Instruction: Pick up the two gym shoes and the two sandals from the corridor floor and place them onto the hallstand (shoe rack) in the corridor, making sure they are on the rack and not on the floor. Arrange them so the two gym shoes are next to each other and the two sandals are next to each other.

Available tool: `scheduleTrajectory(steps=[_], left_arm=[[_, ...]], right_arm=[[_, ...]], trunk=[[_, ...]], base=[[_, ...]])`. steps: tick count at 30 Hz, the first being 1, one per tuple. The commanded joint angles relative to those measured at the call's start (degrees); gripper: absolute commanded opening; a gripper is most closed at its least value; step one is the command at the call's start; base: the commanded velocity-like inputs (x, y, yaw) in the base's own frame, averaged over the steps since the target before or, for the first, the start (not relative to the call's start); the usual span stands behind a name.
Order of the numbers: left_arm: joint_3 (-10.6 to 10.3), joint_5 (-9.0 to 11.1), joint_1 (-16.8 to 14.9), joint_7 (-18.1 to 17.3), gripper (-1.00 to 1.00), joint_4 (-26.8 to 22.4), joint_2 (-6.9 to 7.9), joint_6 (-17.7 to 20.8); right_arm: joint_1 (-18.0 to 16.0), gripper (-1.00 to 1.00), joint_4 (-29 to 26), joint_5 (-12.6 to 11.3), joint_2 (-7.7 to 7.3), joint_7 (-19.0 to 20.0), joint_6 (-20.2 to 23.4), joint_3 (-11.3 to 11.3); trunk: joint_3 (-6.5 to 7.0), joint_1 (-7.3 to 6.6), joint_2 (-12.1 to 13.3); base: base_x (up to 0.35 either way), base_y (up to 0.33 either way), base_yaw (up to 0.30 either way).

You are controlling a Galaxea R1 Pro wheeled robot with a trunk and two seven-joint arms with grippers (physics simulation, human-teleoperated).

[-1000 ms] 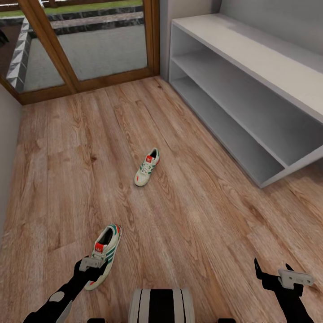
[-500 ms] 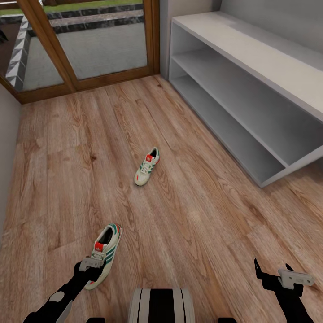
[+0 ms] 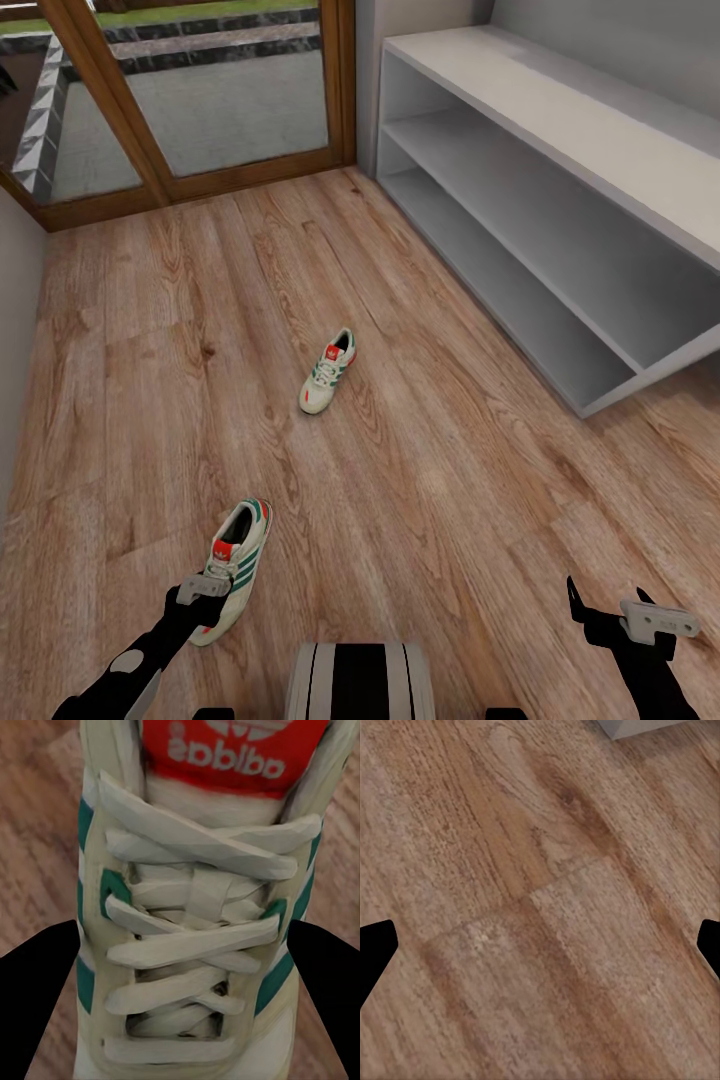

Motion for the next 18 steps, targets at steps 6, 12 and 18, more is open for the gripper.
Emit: scheduleTrajectory(steps=[6, 12, 18], left_arm=[[0.11, -0.05, 0.00, 0.08, -1.00, 0.03, 0.01, 0.02], [0.11, -0.02, 0.00, 0.09, -1.00, -0.01, 0.01, 0.10], [-0.16, 0.24, -0.65, -1.77, -1.00, -2.33, -0.44, 1.02]], right_arm=[[0.00, 1.00, 0.00, 0.00, 0.00, 0.00, 0.00, 0.00], [0.00, 1.00, 0.00, -0.01, 0.00, 0.00, 0.00, 0.00], [0.00, 1.00, -0.21, -0.03, 0.00, 0.00, 0.00, -0.10]], trunk=[[0.00, 0.00, 0.00], [0.00, 0.00, 0.00], [0.00, 0.00, 0.00]], base=[[0.000, 0.000, 0.000], [0.000, 0.000, 0.000], [0.000, 0.000, 0.000]])
